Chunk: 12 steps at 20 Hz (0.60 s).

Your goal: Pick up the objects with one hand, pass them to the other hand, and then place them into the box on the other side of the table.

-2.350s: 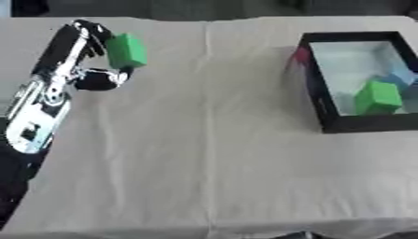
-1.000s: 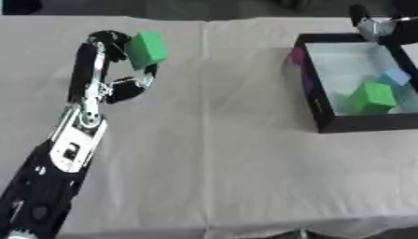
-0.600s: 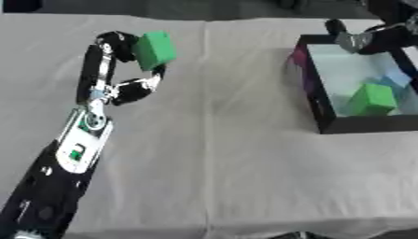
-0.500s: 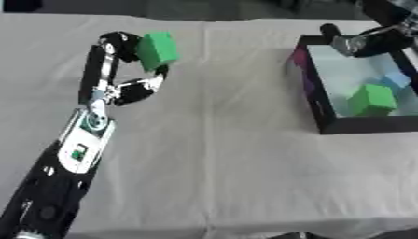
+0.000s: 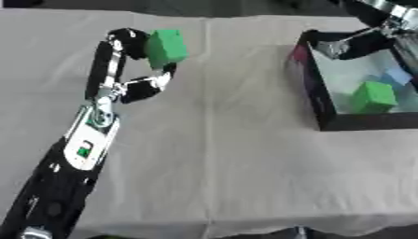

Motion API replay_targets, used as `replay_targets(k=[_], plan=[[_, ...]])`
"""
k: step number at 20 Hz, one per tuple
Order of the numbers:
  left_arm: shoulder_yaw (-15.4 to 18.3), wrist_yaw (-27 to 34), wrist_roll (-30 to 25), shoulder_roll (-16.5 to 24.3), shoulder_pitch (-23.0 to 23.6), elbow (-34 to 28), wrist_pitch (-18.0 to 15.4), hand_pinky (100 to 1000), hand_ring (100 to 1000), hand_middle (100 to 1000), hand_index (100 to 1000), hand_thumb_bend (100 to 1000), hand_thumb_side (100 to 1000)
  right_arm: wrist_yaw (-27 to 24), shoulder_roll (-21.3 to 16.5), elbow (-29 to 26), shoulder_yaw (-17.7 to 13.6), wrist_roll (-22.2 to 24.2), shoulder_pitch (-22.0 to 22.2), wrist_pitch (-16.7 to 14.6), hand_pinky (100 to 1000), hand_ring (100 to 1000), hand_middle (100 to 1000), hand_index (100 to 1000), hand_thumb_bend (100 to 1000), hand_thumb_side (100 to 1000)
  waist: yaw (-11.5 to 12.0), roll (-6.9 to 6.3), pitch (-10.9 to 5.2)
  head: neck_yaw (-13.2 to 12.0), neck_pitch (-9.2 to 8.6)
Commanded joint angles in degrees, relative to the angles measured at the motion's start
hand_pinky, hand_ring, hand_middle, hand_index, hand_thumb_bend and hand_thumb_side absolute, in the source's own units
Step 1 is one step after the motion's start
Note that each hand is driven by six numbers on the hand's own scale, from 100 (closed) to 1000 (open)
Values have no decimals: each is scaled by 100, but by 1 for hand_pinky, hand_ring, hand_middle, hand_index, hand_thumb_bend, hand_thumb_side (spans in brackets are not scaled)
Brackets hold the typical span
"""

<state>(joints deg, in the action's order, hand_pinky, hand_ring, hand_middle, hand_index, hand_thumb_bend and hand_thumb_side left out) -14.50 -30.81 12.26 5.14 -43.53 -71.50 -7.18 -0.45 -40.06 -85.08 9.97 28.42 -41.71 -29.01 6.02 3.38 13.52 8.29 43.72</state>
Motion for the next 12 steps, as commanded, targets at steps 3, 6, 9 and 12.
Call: replay_targets(k=[3, 6, 9, 12], plan=[[-36, 0, -186, -137, -184, -92, -45, 531, 474, 476, 520, 100, 144, 186, -33, -17, 72, 75, -193, -198, 983, 983, 921, 890, 100, 100, 3, 16, -147, 128, 38], [-53, 14, -306, -217, -217, -100, -85, 530, 472, 476, 521, 100, 153, 257, 17, 4, 140, 123, -261, -311, 980, 982, 922, 891, 100, 100, 20, 19, -147, 166, 31], [-78, 37, -392, -303, -249, -96, -116, 530, 471, 476, 520, 100, 161, 305, 78, 57, 201, 176, -325, -381, 979, 982, 925, 894, 100, 100, 47, 21, -147, 200, 27], [-154, 57, -502, -391, -272, -96, -171, 531, 471, 475, 519, 100, 166, 318, 161, 93, 255, 244, -395, -440, 978, 983, 928, 895, 100, 100, 71, 33, -134, 236, 0]])
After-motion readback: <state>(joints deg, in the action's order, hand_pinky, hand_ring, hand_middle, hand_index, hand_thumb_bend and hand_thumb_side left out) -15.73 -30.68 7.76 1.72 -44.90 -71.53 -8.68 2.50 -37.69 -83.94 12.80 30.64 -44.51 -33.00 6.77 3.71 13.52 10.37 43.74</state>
